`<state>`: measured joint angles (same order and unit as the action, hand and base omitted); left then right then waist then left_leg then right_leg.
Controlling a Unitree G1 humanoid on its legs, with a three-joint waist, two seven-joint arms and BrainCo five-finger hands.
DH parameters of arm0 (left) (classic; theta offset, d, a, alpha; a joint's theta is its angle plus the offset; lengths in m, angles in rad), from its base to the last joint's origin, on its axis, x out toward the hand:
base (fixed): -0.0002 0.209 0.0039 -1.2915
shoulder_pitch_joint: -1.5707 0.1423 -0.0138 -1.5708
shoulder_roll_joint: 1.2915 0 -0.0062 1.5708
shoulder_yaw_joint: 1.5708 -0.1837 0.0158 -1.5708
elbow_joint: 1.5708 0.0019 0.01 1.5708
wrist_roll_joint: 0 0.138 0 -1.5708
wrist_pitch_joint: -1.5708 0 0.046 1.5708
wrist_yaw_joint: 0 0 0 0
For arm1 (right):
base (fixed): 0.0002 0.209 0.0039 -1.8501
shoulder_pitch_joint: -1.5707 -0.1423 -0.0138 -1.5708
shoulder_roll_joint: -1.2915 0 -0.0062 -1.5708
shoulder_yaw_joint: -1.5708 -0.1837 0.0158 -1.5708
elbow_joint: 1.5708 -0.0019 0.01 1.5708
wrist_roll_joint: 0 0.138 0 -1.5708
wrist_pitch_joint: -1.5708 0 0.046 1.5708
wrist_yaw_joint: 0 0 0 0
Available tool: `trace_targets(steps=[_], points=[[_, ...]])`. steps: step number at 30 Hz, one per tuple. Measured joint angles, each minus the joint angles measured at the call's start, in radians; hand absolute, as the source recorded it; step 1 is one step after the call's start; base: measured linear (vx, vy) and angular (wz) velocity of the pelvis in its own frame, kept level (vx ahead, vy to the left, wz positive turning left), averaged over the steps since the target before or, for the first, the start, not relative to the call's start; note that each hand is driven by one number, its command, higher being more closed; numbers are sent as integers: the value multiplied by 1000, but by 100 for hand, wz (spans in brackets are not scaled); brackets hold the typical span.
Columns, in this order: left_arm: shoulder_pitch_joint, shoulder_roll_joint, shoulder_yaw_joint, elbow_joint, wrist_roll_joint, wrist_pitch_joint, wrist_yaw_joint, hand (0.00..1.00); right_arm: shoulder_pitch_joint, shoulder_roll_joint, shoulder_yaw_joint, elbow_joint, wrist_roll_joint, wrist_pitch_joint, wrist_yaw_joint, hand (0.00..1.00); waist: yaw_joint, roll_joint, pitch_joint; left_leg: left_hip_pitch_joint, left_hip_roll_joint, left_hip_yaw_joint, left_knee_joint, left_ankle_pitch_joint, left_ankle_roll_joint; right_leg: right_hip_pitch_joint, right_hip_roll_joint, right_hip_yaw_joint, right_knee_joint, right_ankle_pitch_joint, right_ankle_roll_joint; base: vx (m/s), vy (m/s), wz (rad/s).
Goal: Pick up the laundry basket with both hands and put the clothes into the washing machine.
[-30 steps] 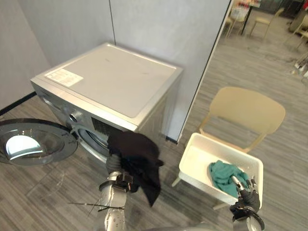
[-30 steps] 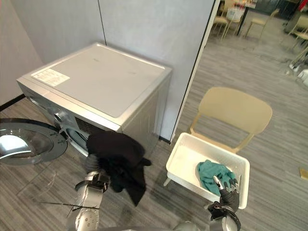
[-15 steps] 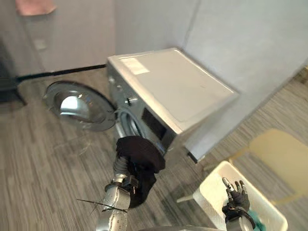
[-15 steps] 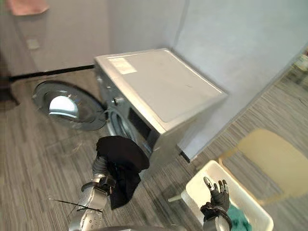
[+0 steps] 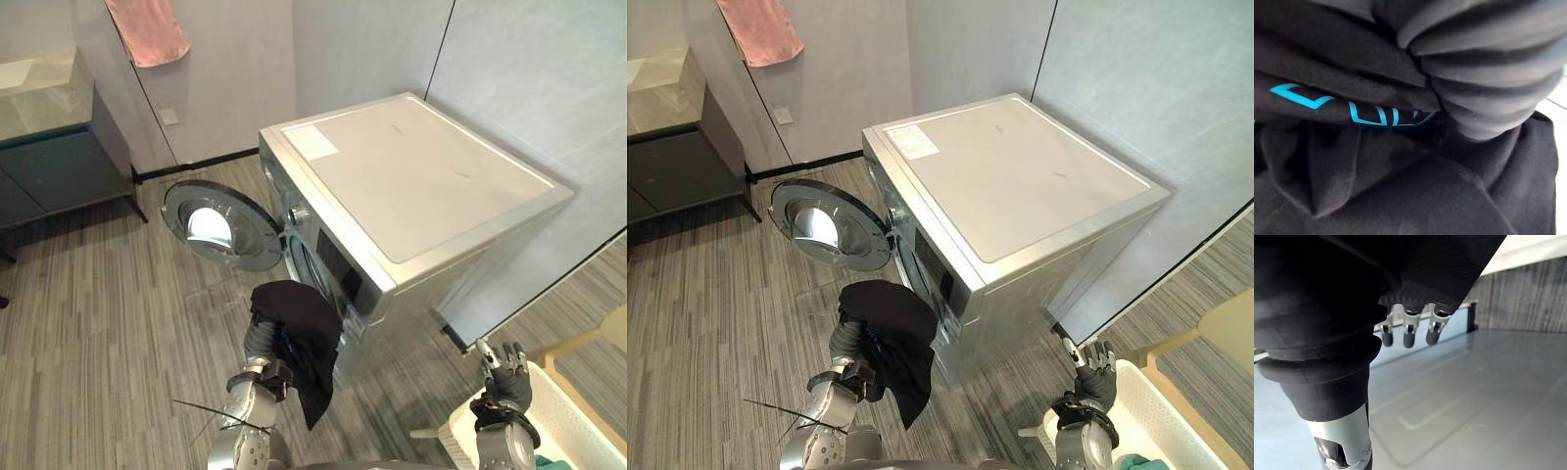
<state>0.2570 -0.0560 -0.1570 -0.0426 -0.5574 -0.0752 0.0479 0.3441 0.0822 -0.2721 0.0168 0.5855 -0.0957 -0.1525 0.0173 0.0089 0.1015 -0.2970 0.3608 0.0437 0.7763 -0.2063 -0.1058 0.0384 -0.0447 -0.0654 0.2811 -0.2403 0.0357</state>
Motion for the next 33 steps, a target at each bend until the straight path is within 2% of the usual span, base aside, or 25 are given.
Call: trace_targets(steps=[3, 4, 6, 7, 8, 9, 10, 11, 12, 13, 14, 15, 16, 17, 19, 20, 21, 22, 24, 25, 26, 27, 28, 30, 33], points=[[-6, 4, -8, -1, 0, 0, 0, 100, 3, 1, 11, -4, -1, 0, 0, 0, -5, -38, -2, 26, 72, 41, -167, -10, 23, -20, -62, 13, 16, 2, 10, 86, 309, -9], [-3, 3, -18, -1, 0, 0, 2, 100, 13, 3, 10, -4, -4, -4, 0, 0, -6, -57, -15, 43, 95, 38, -287, 4, 32, -36, -104, 24, 21, 1, 45, 139, 495, -3], [0, -2, -47, 3, 0, -2, 13, 100, 21, 4, -19, -2, -6, -6, -1, 0, -11, -44, -46, 59, 96, -3, -413, 76, 13, -50, -158, 47, -3, -23, 134, 152, 614, 0], [3, 5, -71, 16, 0, -1, 20, 100, 16, 3, -57, 20, -6, -8, -2, 0, -27, -22, -54, 59, 83, -9, -429, 99, -165, -39, -195, 46, -30, -21, 182, 182, 735, 14], [3, 43, -68, 36, 0, 1, 21, 100, 14, 4, -37, 97, -3, 17, -15, 0, -51, -86, -64, 45, -5, 24, -363, 58, -143, -8, -287, 54, -73, 25, 165, 200, 718, 18], [8, 52, -68, 40, -1, 0, 22, 100, 27, 8, -33, 106, -3, 27, -17, 0, -53, -95, -71, 28, -30, 29, -338, 42, -142, -7, -312, 55, -95, 78, 164, 215, 663, 22], [4, 56, -74, 41, -1, -2, 20, 100, 38, 11, -35, 107, 5, 28, -22, 0, -56, -107, -82, -7, -62, 30, -277, 8, -112, -9, -340, 55, -131, 197, 170, 186, 602, 0], [-7, 62, -79, 41, -2, -2, 18, 100, 30, 9, -31, 107, 7, 27, -22, 0, -53, -106, -82, -32, -80, 54, -232, -14, -80, -28, -357, 65, -161, 313, 152, 156, 615, -14], [-12, 66, -79, 41, -1, -3, 18, 100, 22, 7, -25, 106, 8, 27, -22, 0, -50, -108, -83, -36, -89, 76, -222, -20, -68, -40, -369, 74, -173, 377, 149, 111, 591, -49], [-20, 72, -78, 41, -2, -5, 18, 100, -1, 1, -21, 106, 7, 27, -22, 0, -44, -102, -84, -30, -104, 121, -218, -35, -40, -69, -389, 94, -200, 511, 140, 76, 564, -68], [-24, 73, -77, 40, -19, -10, 18, 100, -22, -4, -19, 106, 6, 27, -22, 0, -39, -89, -84, -11, -119, 162, -229, -52, -11, -95, -403, 93, -226, 639, 110, 98, 620, -80], [-25, 74, -73, 38, -22, -18, 19, 100, -33, -8, -9, 106, 4, 27, -23, 0, -36, -76, -78, 13, -121, 189, -251, -62, 12, -121, -409, 92, -200, 656, 79, 89, 430, -71], [-25, 74, -65, 38, -21, -27, 22, 100, -32, -13, 8, 104, 1, 29, -23, 0, -36, -68, -73, 37, -126, 220, -263, -69, 27, -163, -400, 86, -99, 571, 57, 106, 318, -72], [-23, 74, -50, 38, -20, -34, 28, 100, -36, -13, 30, 103, 1, 29, -23, 0, -33, -67, -72, 78, -127, 259, -280, -76, 40, -204, -370, 45, 20, 470, -33, 80, 163, -71], [-21, 75, -20, 38, -19, -50, 49, 100, -45, -13, 61, 97, -2, 29, -21, 0, -31, -54, -68, 138, -113, 318, -312, -79, 45, -241, -347, -55, 134, 391, -81, 50, 117, -84], [-22, 74, -11, 37, -15, -55, 58, 100, -43, -13, 66, 89, -8, 29, -19, 0, -39, -48, -66, 164, -109, 335, -331, -78, 47, -257, -333, -103, 189, 333, -82, 29, 44, -83], [-16, 74, -3, 37, -14, -61, 65, 100, -40, -12, 66, 78, -10, 29, -18, 0, -46, -49, -65, 199, -107, 366, -362, -74, 45, -279, -295, -132, 271, 233, -49, 38, -18, -70], [-9, 74, -1, 37, -13, -61, 66, 100, -37, -10, 65, 74, -11, 27, -17, 0, -51, -48, -65, 225, -102, 389, -384, -69, 37, -293, -249, -133, 321, 168, -13, 44, -46, -68], [-6, 66, -1, 37, -13, -59, 64, 100, -32, -5, 61, 74, -11, 25, -16, 0, -64, -48, -65, 262, -95, 441, -420, -56, 15, -313, -183, -186, 350, 63, 8, 83, -136, -73], [-10, 57, -3, 39, -13, -58, 61, 100, -31, -5, 62, 74, -10, 25, -16, 0, -68, -46, -65, 267, -91, 469, -432, -49, 1, -312, -152, -222, 302, 24, 8, 122, -181, -76], [-14, 53, -7, 40, -13, -57, 61, 100, -32, -5, 63, 74, -9, 25, -17, 0, -66, -44, -66, 266, -84, 481, -433, -47, -5, -299, -140, -227, 257, 13, 20, 121, -163, -67], [-25, 45, -12, 42, -13, -50, 61, 100, -36, -6, 67, 73, -9, 24, -17, 0, -66, -44, -73, 260, -83, 491, -447, -36, -21, -283, -125, -227, 207, 6, 14, 158, -193, -43], [-39, 21, -25, 45, -11, -36, 61, 100, -34, -6, 68, 70, -9, 23, -18, 0, -79, -26, -73, 265, -86, 490, -491, -8, -32, -275, -107, -240, 162, 0, 5, 231, -236, -24], [-48, -5, -58, 45, 5, -27, 57, 100, -29, -5, 63, 70, -7, 23, -20, 0, -88, 0, -64, 334, -82, 494, -555, 34, -25, -213, -77, -240, 121, -1, 2, 250, -200, -6], [-55, -5, -75, 37, 19, -24, 44, 100, -31, -12, 87, 27, -4, 15, -21, 0, -89, 7, -59, 396, -47, 505, -459, 58, -13, -182, -84, -228, 248, -14, -24, 183, -122, -19]])
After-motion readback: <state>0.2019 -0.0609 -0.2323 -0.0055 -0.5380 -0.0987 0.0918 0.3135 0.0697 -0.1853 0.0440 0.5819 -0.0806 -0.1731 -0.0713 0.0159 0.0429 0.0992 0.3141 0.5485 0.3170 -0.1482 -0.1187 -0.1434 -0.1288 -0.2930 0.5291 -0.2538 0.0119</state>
